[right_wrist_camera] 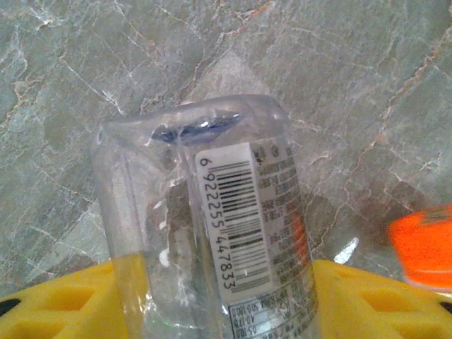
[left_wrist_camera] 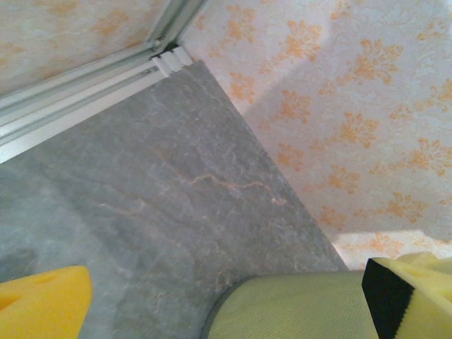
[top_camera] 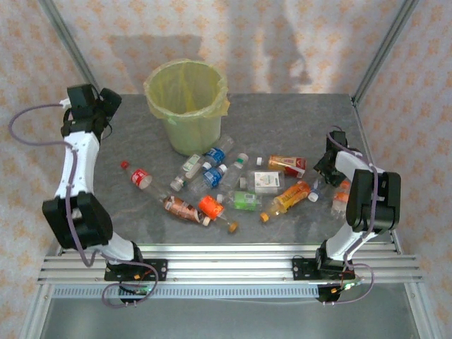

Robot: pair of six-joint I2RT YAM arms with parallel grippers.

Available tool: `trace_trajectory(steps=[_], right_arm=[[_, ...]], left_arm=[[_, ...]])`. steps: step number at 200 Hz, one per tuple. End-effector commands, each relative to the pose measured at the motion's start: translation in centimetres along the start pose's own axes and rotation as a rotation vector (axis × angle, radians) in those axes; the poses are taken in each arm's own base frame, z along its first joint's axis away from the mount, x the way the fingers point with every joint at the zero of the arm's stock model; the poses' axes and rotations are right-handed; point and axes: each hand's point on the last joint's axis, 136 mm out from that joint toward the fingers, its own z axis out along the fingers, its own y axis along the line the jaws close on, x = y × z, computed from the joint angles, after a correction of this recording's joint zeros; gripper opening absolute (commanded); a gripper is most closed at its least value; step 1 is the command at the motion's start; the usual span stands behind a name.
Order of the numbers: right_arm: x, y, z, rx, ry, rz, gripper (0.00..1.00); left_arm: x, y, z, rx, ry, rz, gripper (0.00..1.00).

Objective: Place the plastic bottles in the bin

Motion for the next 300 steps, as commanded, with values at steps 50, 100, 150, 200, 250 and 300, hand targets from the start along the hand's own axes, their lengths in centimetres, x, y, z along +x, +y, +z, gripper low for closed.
trace_trajectory(steps=[50,100,150,200,250,300], right_arm=[[-1.6,-1.0,-2.9,0.033,-0.071,-0.078,0.45],[-4.3,0.4,-8.1,-0.055,-0.168,-0.089,0.37],[-5.3,5.0,-14.7,-0.241,-0.248,-0.157,0.33],[-6.3,15.0,-26.1,-0.528,-0.431,-0.273,0.31],[-4.1,27.2,-35.8,-0.806,-0.541,-0.408,0.31],[-0.5,38.2,-40.4,-1.009,-0.557,-0.516,0.3]], left_arm=[[2.1,5.2,-6.0,-0.075,-0.081,0.002,1.0],[3.9,7.3,-7.2,-0.12,-0.054,0.026,1.0],[4.9,8.6,-7.6,-0.15,-0.038,0.034,1.0],[5.9,9.1,-8.1,-0.137,-0.022,0.012,1.0],[7.9,9.9,-7.7,-0.126,0.037,0.008,1.0],[9.5,9.6,-7.3,-0.082,0.103,0.017,1.0]])
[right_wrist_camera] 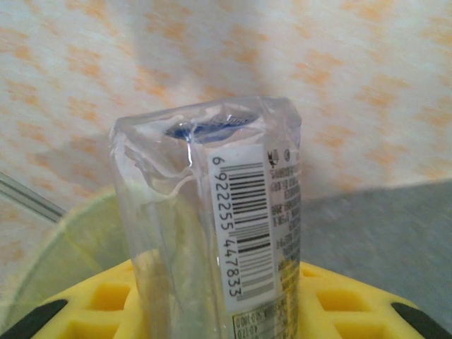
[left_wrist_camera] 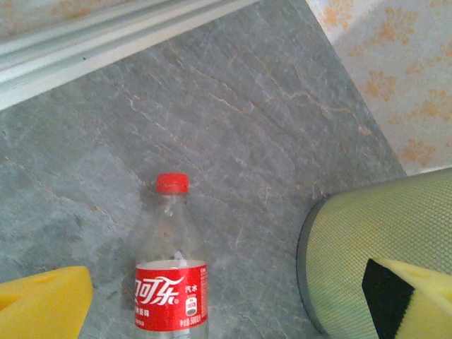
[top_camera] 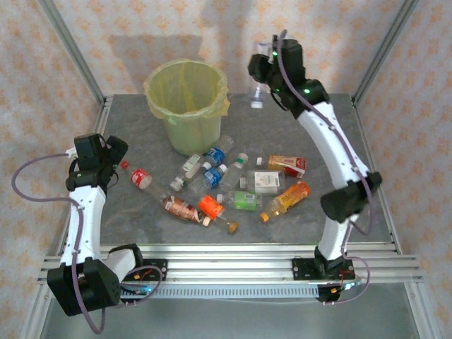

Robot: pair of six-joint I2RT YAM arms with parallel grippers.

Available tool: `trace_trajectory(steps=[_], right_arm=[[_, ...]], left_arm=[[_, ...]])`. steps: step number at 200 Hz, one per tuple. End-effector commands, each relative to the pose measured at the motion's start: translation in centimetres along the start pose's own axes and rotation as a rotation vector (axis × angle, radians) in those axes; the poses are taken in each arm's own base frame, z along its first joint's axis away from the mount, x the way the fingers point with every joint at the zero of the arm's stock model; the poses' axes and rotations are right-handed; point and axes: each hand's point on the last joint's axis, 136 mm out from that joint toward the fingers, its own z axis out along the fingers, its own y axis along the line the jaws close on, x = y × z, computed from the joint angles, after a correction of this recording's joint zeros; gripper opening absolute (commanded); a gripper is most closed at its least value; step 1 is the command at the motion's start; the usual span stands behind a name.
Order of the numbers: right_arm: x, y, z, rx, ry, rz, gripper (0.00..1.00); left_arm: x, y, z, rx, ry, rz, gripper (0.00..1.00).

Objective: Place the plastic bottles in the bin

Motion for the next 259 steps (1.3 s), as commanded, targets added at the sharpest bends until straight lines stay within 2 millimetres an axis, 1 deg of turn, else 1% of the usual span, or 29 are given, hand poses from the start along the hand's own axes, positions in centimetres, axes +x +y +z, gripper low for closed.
trace_trajectory(steps=[1,5,15,30,55,84,98,140,167,202,231,259], right_arm=[[-0.3,4.2,1.9,-0.091,-0.013,-0.046,0.3],[-0.1,4.7,2.5,-0.102,-0.009,-0.05,0.3],[-0.5,6.5,3.2,-0.151,-0.031,-0.055,0.3],[-0.5,8.3,4.4,-0.222,-0.057,-0.049,0.3],[-0.2,10.3,5.7,-0.311,-0.088,-0.029,0.3],[0.4,12.5,6.6,-0.418,-0.105,-0.029,0.3],[0.8,13.3,6.9,-0.454,-0.112,-0.03,0.31],[2.3,14.2,8.4,-0.493,-0.114,-0.052,0.31],[4.1,14.5,9.8,-0.502,-0.097,-0.074,0.32],[6.6,13.8,11.5,-0.474,-0.04,-0.096,0.34],[8.2,13.3,12.1,-0.458,0.007,-0.115,0.35],[9.4,13.2,12.5,-0.451,0.042,-0.139,0.43]], left_arm=[[0.7,-0.2,-0.2,0.031,0.027,0.01,1.0],[0.7,-0.3,-0.3,0.034,0.029,0.01,1.0],[0.8,-0.3,-0.3,0.041,0.032,0.014,1.0],[1.0,-0.4,-0.4,0.048,0.035,0.019,1.0],[1.3,-0.6,-0.4,0.062,0.043,0.024,1.0],[1.7,-0.6,-0.3,0.07,0.053,0.029,1.0],[1.9,-0.6,-0.3,0.073,0.053,0.026,1.0],[2.1,-0.8,-0.1,0.08,0.052,0.024,1.0],[2.5,-0.7,0.1,0.073,0.062,0.026,1.0],[3.0,-0.2,0.4,0.051,0.08,0.023,1.0],[3.4,0.3,0.8,0.028,0.094,0.022,1.0],[3.7,0.8,1.1,0.006,0.101,0.02,1.0]])
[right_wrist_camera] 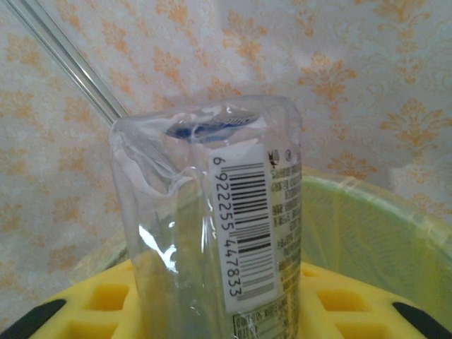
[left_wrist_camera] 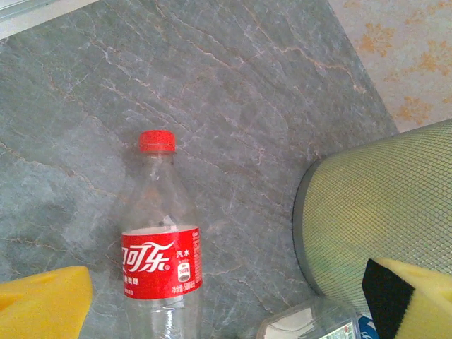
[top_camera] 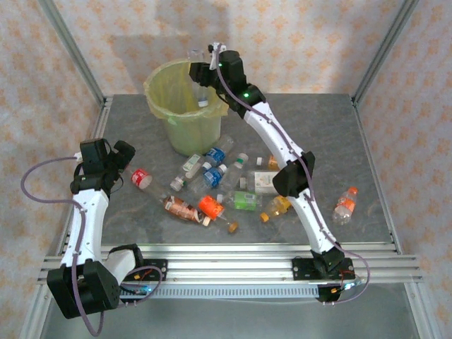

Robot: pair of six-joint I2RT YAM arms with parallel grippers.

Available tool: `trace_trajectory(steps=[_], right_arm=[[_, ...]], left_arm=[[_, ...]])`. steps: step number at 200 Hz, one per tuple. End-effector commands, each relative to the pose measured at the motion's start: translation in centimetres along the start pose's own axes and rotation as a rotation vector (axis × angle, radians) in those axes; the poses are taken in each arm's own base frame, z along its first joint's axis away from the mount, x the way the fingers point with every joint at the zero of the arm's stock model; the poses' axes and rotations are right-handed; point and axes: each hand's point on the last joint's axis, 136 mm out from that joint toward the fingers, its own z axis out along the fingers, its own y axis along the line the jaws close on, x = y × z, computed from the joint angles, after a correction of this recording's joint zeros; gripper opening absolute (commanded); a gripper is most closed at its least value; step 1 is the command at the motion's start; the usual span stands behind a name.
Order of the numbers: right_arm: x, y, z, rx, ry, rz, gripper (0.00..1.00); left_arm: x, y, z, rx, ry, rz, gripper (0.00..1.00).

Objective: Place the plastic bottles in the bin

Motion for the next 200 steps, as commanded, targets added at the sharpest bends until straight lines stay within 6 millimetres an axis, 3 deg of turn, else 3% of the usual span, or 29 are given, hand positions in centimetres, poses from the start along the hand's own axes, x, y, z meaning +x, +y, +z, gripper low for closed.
trace_trajectory(steps=[1,157,200], right_arm=[[0.1,1.2,-0.3,-0.032,0.015,-0.039,0.43],[4.6,-0.9,1.3,0.004,0.127,-0.134,0.48],[5.3,-1.4,1.7,0.017,0.138,-0.148,0.57]], left_arm=[[0.9,0.8,0.5,-0.034,0.022,0.002,1.0],[1.7,2.3,1.8,-0.094,0.05,-0.005,1.0],[1.9,2.6,2.1,-0.106,0.055,-0.014,1.0]])
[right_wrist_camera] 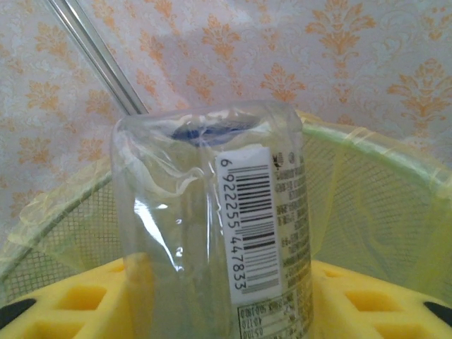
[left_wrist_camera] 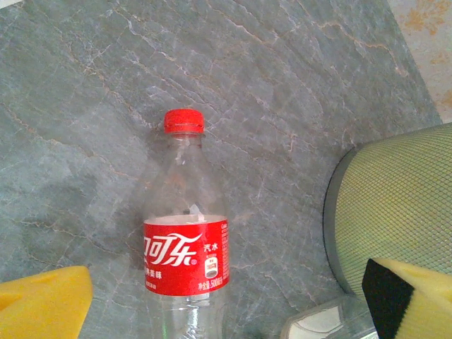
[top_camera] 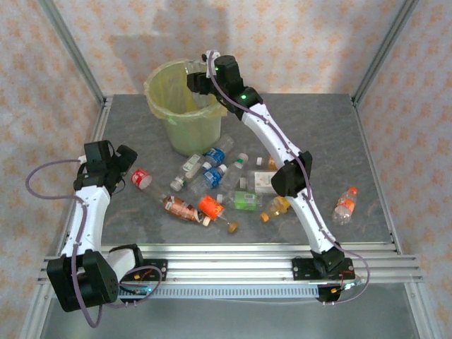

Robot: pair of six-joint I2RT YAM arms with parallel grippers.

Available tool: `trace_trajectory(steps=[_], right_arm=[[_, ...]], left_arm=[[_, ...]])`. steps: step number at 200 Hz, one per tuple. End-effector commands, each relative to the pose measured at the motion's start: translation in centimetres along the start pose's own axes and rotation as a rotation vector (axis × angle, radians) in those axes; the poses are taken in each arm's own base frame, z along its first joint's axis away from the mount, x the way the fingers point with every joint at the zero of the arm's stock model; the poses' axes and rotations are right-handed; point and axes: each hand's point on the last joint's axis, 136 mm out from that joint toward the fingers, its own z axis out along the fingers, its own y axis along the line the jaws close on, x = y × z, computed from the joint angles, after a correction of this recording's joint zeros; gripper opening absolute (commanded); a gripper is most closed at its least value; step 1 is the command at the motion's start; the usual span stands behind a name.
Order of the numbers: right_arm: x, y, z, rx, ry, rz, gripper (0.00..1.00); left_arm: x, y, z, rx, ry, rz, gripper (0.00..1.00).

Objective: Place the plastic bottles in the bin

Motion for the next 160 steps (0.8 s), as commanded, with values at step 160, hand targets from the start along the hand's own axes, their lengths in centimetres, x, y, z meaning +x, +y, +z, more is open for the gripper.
trace_trajectory(steps=[160], right_arm=[[-2.1,1.7,-1.4,-0.026,-0.042,-0.071,0.81]], left_arm=[[0.6,1.9,-0.6,-0.101,0.01,0.011,1.0]])
